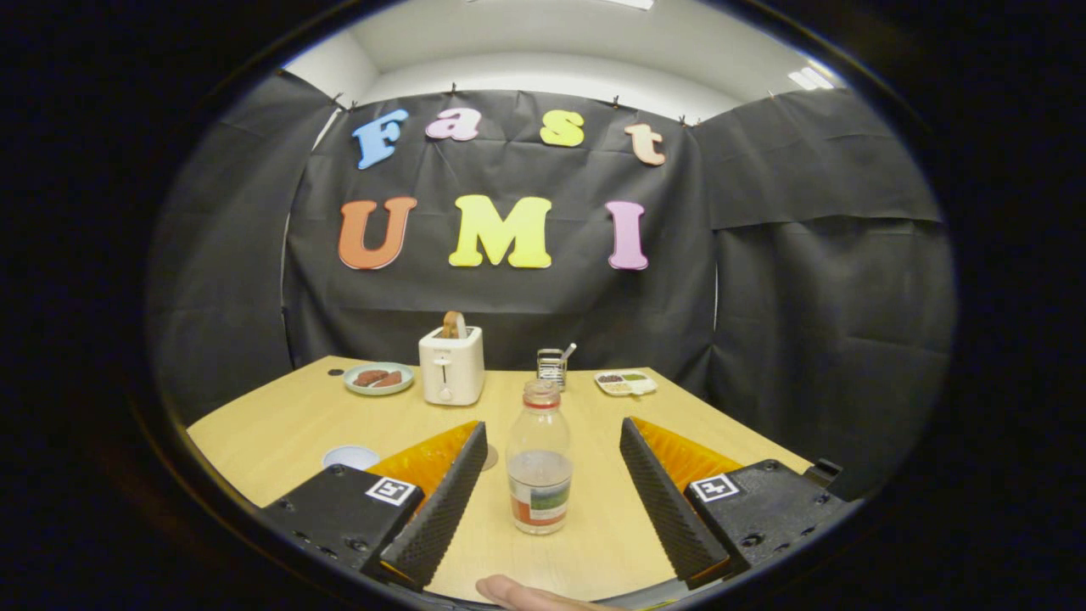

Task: Take the bottle from table, then pour the juice into the cup, finally place the bottle on the coaster

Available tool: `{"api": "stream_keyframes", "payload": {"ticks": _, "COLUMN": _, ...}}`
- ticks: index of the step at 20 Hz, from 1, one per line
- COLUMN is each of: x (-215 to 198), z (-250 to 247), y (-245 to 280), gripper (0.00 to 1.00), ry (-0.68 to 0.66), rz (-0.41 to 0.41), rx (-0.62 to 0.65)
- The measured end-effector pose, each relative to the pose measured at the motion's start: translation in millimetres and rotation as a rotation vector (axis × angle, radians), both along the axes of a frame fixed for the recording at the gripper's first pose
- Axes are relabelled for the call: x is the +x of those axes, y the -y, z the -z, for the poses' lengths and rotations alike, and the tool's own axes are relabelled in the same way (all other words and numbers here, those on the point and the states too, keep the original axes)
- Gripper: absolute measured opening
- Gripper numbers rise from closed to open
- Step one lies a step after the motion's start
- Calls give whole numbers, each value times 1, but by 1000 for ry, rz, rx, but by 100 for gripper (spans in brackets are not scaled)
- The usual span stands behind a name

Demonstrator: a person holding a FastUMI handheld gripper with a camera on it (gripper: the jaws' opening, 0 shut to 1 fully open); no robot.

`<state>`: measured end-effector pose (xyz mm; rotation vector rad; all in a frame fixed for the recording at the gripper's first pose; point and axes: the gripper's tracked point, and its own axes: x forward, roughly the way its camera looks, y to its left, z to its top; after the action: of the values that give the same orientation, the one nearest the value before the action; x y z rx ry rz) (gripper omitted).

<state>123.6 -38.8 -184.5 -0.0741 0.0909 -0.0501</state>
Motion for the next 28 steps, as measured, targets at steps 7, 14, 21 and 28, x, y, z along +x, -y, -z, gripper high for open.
{"api": "stream_keyframes", "payload": {"ticks": 7, "x": 22, "z": 43, "y": 0, "gripper": 100, "ry": -40, "rz": -7, "rx": 4}}
{"api": "stream_keyframes", "payload": {"ticks": 14, "x": 47, "z": 83, "y": -4, "gripper": 100, "ry": -45, "rz": -33, "rx": 7}}
{"api": "stream_keyframes", "payload": {"ticks": 21, "x": 70, "z": 97, "y": 3, "gripper": 100, "ry": -25, "rz": -5, "rx": -21}}
{"api": "stream_keyframes", "payload": {"ticks": 28, "x": 90, "z": 102, "y": 7, "gripper": 100, "ry": -39, "rz": -34, "rx": 55}}
